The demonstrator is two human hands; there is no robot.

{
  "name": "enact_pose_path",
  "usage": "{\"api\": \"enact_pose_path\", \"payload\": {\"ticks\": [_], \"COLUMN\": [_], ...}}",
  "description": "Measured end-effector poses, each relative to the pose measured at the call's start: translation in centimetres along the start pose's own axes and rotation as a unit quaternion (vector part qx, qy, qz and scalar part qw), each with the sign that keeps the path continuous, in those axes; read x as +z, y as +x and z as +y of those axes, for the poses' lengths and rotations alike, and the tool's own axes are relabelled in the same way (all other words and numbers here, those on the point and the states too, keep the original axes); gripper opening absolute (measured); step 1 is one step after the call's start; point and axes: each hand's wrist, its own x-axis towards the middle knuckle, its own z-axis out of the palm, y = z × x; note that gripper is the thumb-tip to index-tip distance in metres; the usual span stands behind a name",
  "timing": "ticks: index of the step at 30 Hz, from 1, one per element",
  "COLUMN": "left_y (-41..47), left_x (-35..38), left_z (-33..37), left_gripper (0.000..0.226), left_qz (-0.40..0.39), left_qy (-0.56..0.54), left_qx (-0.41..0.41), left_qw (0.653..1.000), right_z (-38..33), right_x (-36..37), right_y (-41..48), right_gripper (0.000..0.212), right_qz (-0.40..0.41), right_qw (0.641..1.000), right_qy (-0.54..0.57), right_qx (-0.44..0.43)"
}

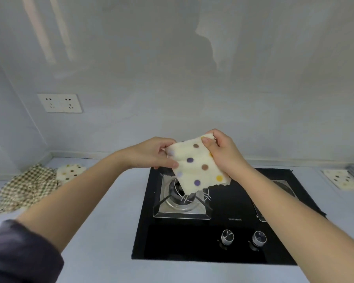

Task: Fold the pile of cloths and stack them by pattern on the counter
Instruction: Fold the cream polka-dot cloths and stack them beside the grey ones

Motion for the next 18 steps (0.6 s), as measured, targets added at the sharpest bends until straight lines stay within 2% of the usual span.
{"api": "enact_pose_path", "payload": {"ticks": [1,3,4,7,9,11,13,15,18], "left_y": [0.5,1.9,2.5,4.8,6.1,7.2,8.6,9.8,11.0], "left_x": [0.7,2.0,2.5,4.6,5.7,6.5,7.4,8.2,10.2], "left_z": [-0.1,-0.7,-1.1,-2.3,-2.6,-2.7,-2.4,-1.8,0.0], "left_gripper": [0.019,0.021,0.028,0.045,0.037,0.026,0.022,0.029,0.039], "left_qz": [0.063,0.166,0.178,0.128,0.118,0.156,0.219,0.299,0.381], "left_qy": [-0.016,-0.074,-0.134,-0.320,-0.377,-0.409,-0.384,-0.273,-0.155], "left_qx": [0.014,0.024,0.004,-0.096,-0.135,-0.144,-0.136,-0.119,-0.078], "left_qw": [0.998,0.983,0.975,0.934,0.909,0.887,0.887,0.907,0.908], "right_z": [0.4,1.1,1.3,2.1,2.8,3.7,4.9,5.8,6.9], "right_x": [-0.1,-0.2,-0.1,0.1,0.2,0.1,-0.2,-0.4,-1.1], "right_y": [-0.1,0.0,0.1,0.6,0.9,1.1,1.3,1.5,1.1], "right_gripper": [0.017,0.013,0.012,0.010,0.011,0.014,0.018,0.021,0.025], "right_qz": [0.017,0.049,0.060,0.091,0.122,0.147,0.165,0.185,0.230], "right_qw": [1.000,0.999,0.998,0.996,0.992,0.988,0.984,0.979,0.969], "right_qy": [0.001,0.009,0.012,0.020,0.030,0.024,0.013,0.013,0.036], "right_qx": [-0.001,0.000,0.002,0.011,0.023,0.041,0.060,0.080,0.087]}}
